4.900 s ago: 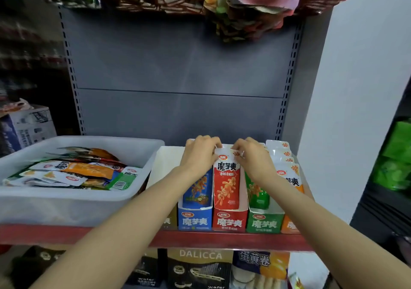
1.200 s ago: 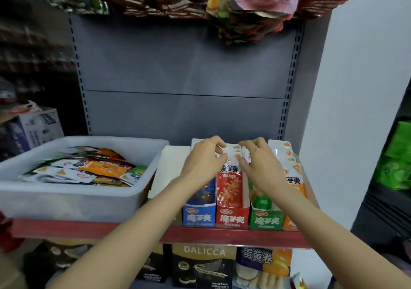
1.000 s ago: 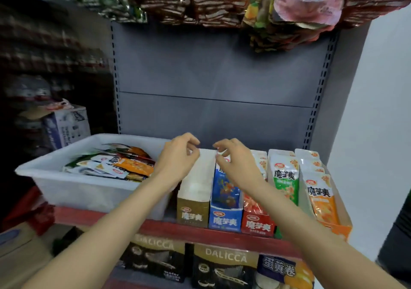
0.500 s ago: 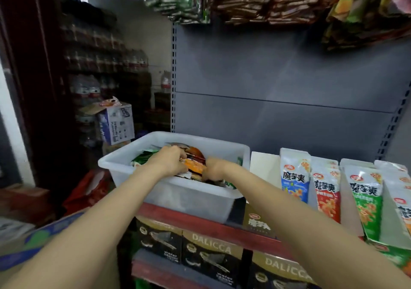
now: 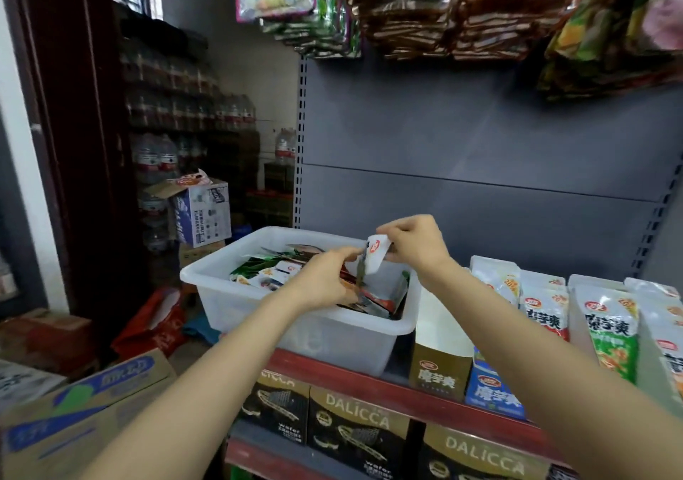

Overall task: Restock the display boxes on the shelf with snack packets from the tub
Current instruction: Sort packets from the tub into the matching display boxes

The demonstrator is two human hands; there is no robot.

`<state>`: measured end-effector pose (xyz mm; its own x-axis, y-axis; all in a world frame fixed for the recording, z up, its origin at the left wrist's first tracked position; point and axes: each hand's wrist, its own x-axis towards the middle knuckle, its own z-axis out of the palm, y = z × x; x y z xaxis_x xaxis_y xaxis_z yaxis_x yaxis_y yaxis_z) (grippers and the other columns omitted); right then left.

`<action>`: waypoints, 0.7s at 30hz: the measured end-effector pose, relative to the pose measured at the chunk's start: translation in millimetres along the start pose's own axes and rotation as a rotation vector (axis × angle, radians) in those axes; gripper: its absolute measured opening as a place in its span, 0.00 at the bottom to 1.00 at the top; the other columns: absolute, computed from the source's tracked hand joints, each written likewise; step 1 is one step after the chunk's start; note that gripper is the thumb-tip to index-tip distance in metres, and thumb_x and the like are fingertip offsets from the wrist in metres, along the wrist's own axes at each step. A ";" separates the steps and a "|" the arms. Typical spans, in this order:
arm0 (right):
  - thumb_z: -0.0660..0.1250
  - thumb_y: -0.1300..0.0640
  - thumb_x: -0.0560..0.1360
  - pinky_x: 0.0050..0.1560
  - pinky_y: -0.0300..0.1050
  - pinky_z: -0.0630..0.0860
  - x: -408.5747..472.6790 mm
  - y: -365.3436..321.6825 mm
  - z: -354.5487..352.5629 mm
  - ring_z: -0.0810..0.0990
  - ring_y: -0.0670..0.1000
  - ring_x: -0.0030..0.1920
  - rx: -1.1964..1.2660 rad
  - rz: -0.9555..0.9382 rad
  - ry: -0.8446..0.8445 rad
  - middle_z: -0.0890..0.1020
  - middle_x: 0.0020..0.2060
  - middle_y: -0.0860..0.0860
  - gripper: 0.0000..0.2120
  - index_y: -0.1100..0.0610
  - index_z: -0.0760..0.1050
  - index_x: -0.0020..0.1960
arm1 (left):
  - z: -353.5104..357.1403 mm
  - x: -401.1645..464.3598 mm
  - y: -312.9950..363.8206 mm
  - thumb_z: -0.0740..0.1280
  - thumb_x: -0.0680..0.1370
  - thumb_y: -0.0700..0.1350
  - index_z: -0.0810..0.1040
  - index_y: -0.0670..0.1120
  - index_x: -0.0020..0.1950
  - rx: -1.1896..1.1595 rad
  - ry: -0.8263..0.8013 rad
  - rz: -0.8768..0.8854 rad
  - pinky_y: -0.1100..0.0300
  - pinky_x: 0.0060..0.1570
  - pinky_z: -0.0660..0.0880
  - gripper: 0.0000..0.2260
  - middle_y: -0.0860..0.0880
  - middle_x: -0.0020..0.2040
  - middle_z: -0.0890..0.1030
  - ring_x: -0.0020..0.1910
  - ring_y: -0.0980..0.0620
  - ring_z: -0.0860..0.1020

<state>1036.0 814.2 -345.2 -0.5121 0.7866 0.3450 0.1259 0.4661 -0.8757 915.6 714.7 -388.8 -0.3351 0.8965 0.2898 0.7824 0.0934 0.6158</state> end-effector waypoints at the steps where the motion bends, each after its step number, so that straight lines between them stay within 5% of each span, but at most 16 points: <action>1: 0.63 0.67 0.76 0.40 0.41 0.81 -2.0 -2.0 -5.4 0.83 0.54 0.42 0.103 0.024 0.013 0.82 0.44 0.58 0.08 0.65 0.81 0.45 | 4.4 1.1 3.8 0.74 0.70 0.41 0.71 0.49 0.69 -0.027 0.032 0.014 0.55 0.61 0.72 0.28 0.50 0.63 0.76 0.61 0.52 0.75; 5: 0.61 0.64 0.79 0.41 0.40 0.82 -18.2 -5.2 -34.6 0.83 0.52 0.44 0.474 0.062 -0.031 0.81 0.46 0.59 0.08 0.64 0.78 0.51 | 13.0 6.7 27.6 0.66 0.76 0.38 0.77 0.46 0.47 -0.040 0.431 0.107 0.64 0.40 0.69 0.03 0.50 0.43 0.81 0.44 0.52 0.79; 8: 0.61 0.58 0.79 0.45 0.40 0.78 -32.3 4.9 -66.7 0.80 0.38 0.45 0.246 -0.090 -0.095 0.81 0.47 0.44 0.08 0.50 0.75 0.55 | 17.5 12.2 54.1 0.67 0.76 0.40 0.79 0.44 0.47 -0.200 0.535 0.148 0.65 0.42 0.72 0.02 0.50 0.43 0.83 0.43 0.54 0.80; 10: 0.61 0.62 0.79 0.43 0.37 0.76 -40.1 14.2 -85.8 0.79 0.36 0.41 0.130 -0.153 -0.110 0.81 0.44 0.40 0.13 0.46 0.72 0.57 | 26.6 18.9 70.0 0.68 0.76 0.41 0.80 0.42 0.48 -0.272 0.469 0.157 0.58 0.48 0.77 0.04 0.47 0.45 0.84 0.45 0.53 0.82; 12: 0.62 0.66 0.77 0.42 0.39 0.79 -44.6 24.2 -103.5 0.81 0.40 0.39 0.133 -0.138 -0.044 0.82 0.41 0.45 0.15 0.50 0.72 0.59 | 41.7 26.5 84.4 0.69 0.75 0.42 0.80 0.42 0.48 -0.309 0.375 0.146 0.53 0.50 0.78 0.05 0.46 0.44 0.85 0.44 0.51 0.82; 16: 0.65 0.68 0.74 0.46 0.60 0.80 -58.2 46.1 -143.4 0.82 0.53 0.42 0.021 -0.127 0.120 0.81 0.39 0.54 0.25 0.50 0.68 0.67 | 82.0 35.3 116.1 0.69 0.76 0.40 0.77 0.47 0.46 -0.449 0.221 0.130 0.54 0.41 0.79 0.03 0.48 0.41 0.84 0.41 0.51 0.81; 19: 0.69 0.68 0.72 0.34 0.43 0.78 -71.6 59.5 -176.2 0.80 0.43 0.34 -0.059 -0.143 0.085 0.79 0.40 0.51 0.38 0.42 0.58 0.73 | 111.9 38.0 143.0 0.68 0.76 0.39 0.74 0.49 0.51 -0.519 0.130 0.138 0.55 0.39 0.79 0.07 0.48 0.44 0.84 0.40 0.53 0.82; 21: 0.70 0.69 0.71 0.32 0.36 0.76 -77.2 67.5 -197.0 0.79 0.42 0.34 -0.122 -0.127 0.076 0.79 0.46 0.53 0.37 0.44 0.61 0.72 | 128.4 40.1 161.2 0.68 0.76 0.39 0.74 0.50 0.53 -0.507 0.102 0.158 0.57 0.40 0.79 0.09 0.49 0.45 0.83 0.42 0.54 0.82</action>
<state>1251.5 864.7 -364.3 -0.4655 0.7444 0.4787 0.1689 0.6056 -0.7776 1095.8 821.4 -372.0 -0.3028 0.8336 0.4620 0.4847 -0.2827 0.8277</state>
